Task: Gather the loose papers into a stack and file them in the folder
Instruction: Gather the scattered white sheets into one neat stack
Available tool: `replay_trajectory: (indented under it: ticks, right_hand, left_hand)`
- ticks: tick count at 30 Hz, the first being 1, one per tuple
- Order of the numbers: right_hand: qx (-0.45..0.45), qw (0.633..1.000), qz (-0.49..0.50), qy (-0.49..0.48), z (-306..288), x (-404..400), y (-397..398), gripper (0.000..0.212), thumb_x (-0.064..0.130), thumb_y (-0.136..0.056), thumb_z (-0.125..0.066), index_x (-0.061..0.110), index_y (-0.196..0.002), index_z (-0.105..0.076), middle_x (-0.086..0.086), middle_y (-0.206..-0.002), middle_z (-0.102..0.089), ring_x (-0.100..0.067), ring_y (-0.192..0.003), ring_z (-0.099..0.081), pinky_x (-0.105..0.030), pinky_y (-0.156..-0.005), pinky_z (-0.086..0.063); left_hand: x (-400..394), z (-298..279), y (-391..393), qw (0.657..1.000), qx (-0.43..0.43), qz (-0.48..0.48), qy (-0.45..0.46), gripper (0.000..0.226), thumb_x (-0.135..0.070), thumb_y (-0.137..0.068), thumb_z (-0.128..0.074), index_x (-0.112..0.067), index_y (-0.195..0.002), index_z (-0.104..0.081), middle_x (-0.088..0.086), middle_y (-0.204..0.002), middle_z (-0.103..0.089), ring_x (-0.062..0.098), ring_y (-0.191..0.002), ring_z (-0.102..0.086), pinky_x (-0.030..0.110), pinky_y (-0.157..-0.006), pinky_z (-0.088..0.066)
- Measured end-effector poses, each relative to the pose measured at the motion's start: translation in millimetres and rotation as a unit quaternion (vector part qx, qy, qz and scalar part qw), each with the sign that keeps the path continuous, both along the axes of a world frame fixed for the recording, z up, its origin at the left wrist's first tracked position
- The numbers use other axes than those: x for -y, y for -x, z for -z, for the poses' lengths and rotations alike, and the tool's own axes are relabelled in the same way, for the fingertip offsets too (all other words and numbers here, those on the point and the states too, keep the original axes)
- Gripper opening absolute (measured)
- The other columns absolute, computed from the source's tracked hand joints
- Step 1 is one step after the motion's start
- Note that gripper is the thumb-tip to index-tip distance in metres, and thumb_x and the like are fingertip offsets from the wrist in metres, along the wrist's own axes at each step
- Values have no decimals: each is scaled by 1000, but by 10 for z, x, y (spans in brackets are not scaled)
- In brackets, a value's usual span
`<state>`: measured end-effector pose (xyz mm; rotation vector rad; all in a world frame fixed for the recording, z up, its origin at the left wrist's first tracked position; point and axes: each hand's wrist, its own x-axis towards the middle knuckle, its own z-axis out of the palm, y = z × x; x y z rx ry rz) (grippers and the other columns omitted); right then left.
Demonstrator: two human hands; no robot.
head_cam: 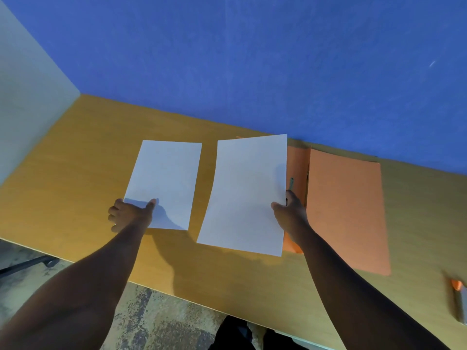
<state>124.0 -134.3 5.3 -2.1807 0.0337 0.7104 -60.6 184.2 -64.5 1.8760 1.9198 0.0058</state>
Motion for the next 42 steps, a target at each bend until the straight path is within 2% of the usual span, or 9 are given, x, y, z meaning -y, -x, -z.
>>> replay_trajectory:
  ticks: [5,10,15,21,24,29,32,38,42]
  right_hand:
    - [-6,1000,-9,13,104,-26,59,47,16,-94,-52,21,-140,-44,-10,-146,-44,-31,-105,-58,-9,-32,-35]
    - [-23,999,-22,32,135,-44,102,44,10,-94,-51,14,-137,-44,-14,-142,-46,-11,-67,-51,-11,-31,-35]
    - [-51,998,-17,30,150,-29,162,40,6,-90,-50,15,-130,-50,-14,-125,-56,-15,-63,-54,-13,-35,-37]
    - [-70,997,-12,37,184,12,207,31,5,-90,-51,10,-121,-50,-10,-102,-53,-15,-62,-45,-19,-43,-33]
    - [-77,996,-23,50,193,8,233,29,9,-92,-53,8,-121,-49,-9,-101,-52,-14,-66,-44,-19,-47,-36]
    - [-99,994,-5,41,174,-17,261,40,17,-94,-53,10,-133,-47,-14,-116,-56,-16,-81,-53,-33,-77,-52]
    - [-126,992,24,21,191,-23,264,31,22,-96,-51,11,-124,-53,-6,-95,-55,-18,-79,-52,-31,-69,-46]
    - [-150,987,57,-29,228,-28,294,49,48,-97,-48,14,-132,-48,-2,-107,-58,-20,-92,-55,-32,-74,-47]
    - [-95,995,24,-28,198,6,332,51,27,-92,-64,15,-138,-45,-4,-135,-55,-18,-102,-53,-24,-74,-44]
  left_hand:
    - [-24,-9,32,997,-69,16,9,115,-65,-63,-82,2,-142,-33,23,-139,-37,40,-127,-39,54,-98,-42]
    - [-129,-5,42,996,-14,-39,73,116,-62,-51,-89,-3,-136,-37,22,-136,-49,42,-125,-47,57,-100,-44]
    - [-88,-156,-49,985,81,-47,146,60,-42,-74,-79,-6,-118,-59,14,-117,-66,35,-92,-62,40,-84,-54]
    - [-156,-471,-416,879,262,-27,398,32,-30,-89,-73,-17,-117,-62,0,-97,-50,14,-65,-33,27,-50,-30]
    - [-81,-617,-460,820,319,6,475,40,-23,-83,-79,-23,-120,-64,-3,-94,-65,14,-72,-54,24,-43,-35]
    - [319,-475,-447,823,216,103,514,46,-19,-83,-79,-15,-125,-64,5,-115,-74,24,-108,-69,36,-90,-54]
    - [593,-329,-411,828,125,161,523,47,-22,-80,-82,-13,-123,-67,6,-112,-76,22,-109,-70,41,-105,-49]
    - [949,-268,-447,829,59,226,508,55,-33,-71,-89,-17,-119,-68,4,-103,-76,21,-99,-70,34,-93,-55]
    - [955,-405,-522,817,-11,268,511,67,-47,-67,-88,-14,-122,-66,-3,-87,-70,12,-82,-65,22,-72,-53]
